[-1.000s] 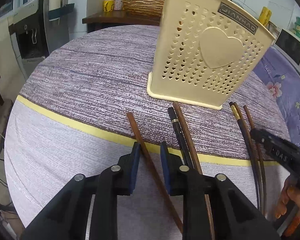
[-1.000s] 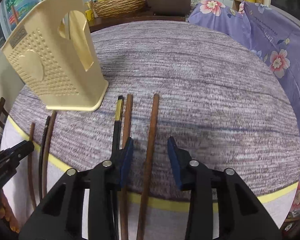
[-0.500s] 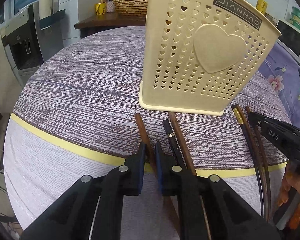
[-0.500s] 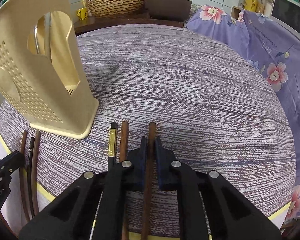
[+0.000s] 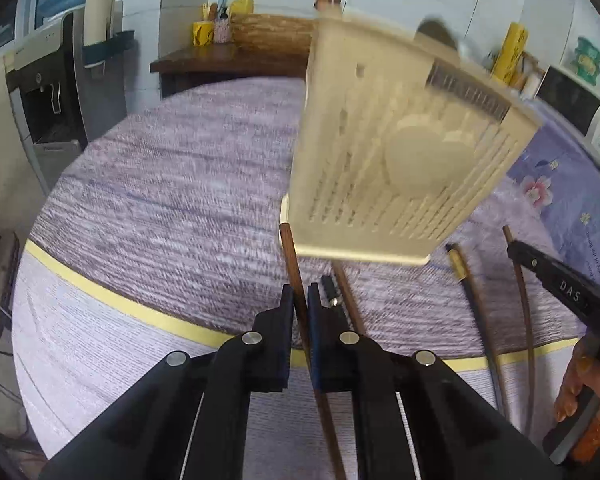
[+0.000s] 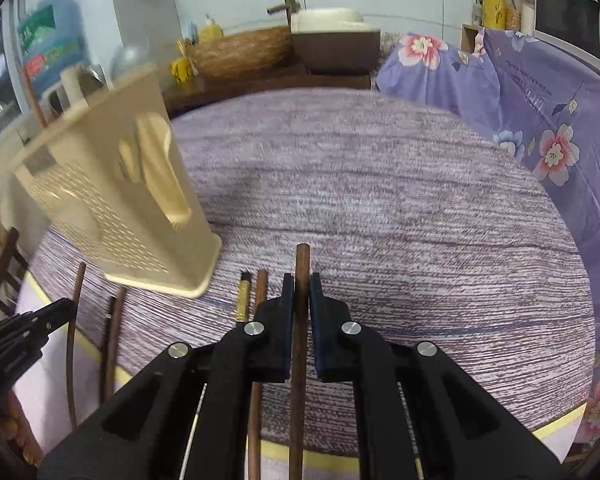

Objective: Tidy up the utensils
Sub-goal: 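Close the right tool on a wooden chopstick while the left tool grasps another chopstick, then lift both chopsticks and lower them into the cream holder with both tools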

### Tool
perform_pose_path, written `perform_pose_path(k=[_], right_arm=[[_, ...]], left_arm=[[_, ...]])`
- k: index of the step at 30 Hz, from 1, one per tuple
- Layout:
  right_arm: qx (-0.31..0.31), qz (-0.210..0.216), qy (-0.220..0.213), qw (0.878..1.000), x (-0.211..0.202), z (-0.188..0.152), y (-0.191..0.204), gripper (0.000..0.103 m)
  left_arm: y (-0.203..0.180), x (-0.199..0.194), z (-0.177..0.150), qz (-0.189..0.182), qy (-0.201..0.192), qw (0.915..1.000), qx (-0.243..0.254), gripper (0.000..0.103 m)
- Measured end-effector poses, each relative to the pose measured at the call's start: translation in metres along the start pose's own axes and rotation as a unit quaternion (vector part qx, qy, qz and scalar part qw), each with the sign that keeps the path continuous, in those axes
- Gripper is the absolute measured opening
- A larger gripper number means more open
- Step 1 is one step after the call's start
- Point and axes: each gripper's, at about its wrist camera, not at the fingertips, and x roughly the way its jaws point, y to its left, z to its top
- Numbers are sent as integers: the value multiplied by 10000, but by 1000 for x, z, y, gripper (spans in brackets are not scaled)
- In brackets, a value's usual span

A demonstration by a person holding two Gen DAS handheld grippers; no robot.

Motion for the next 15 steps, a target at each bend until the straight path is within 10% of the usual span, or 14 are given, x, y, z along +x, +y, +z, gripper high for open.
perform_pose_path(k=[15], right_arm=[[-70,471,-1540,9869,-142,32,-15,8]], left_arm=[[13,-118,51,-231,-1527,9880,91,2]])
